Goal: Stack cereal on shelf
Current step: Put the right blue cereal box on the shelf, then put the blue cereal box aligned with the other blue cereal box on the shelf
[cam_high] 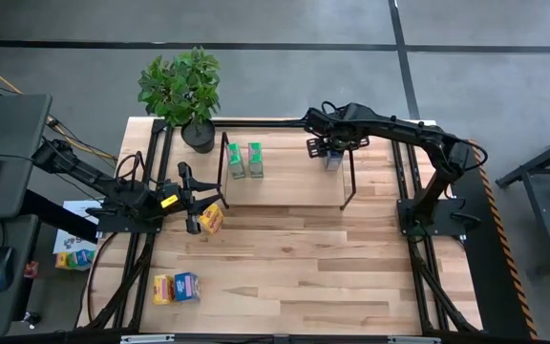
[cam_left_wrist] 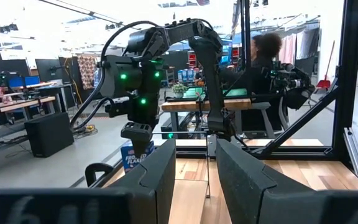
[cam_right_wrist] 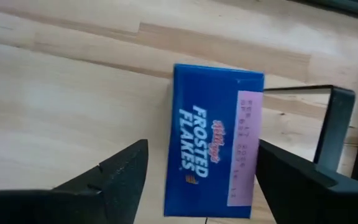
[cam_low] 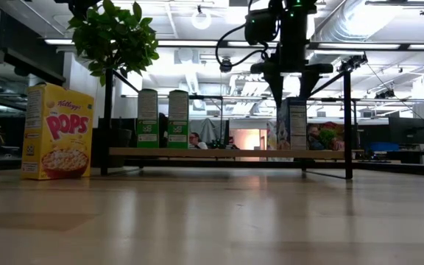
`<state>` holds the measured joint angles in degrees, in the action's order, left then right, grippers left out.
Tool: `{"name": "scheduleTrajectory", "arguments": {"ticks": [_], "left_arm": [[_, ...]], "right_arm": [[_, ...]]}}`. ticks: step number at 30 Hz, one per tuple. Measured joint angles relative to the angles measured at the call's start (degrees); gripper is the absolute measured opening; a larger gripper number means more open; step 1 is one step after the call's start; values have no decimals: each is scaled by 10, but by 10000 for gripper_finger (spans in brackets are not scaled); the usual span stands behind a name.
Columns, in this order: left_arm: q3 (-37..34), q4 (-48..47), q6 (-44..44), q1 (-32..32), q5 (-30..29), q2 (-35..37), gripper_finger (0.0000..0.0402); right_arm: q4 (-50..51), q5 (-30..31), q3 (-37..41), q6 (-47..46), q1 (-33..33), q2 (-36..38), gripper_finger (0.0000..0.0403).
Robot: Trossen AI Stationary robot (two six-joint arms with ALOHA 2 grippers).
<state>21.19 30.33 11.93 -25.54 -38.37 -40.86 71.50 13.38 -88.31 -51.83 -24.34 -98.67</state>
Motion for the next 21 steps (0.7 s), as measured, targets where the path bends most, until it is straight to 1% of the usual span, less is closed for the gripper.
{"name": "scheduleTrajectory", "arguments": {"ticks": [5,7,9,13,17,19,21], "left_arm": [[0,0,0,0,0,0,106],[0,0,0,0,0,0,106],[0,0,0,0,0,0,106],[0,7,1,0,0,0,106],[0,9,1,0,0,0,106],[0,9,1,0,0,0,106],[0,9,1,-1,0,0,106]], "right_arm": [[22,-58,-6,30,0,0,278],[45,-63,-21,34,1,0,278],[76,-55,-38,34,7,1,278],[130,-16,-81,29,25,1,278],[161,-3,-128,31,50,1,278],[170,6,-150,37,71,1,278],[180,35,-161,49,105,2,278]]}}
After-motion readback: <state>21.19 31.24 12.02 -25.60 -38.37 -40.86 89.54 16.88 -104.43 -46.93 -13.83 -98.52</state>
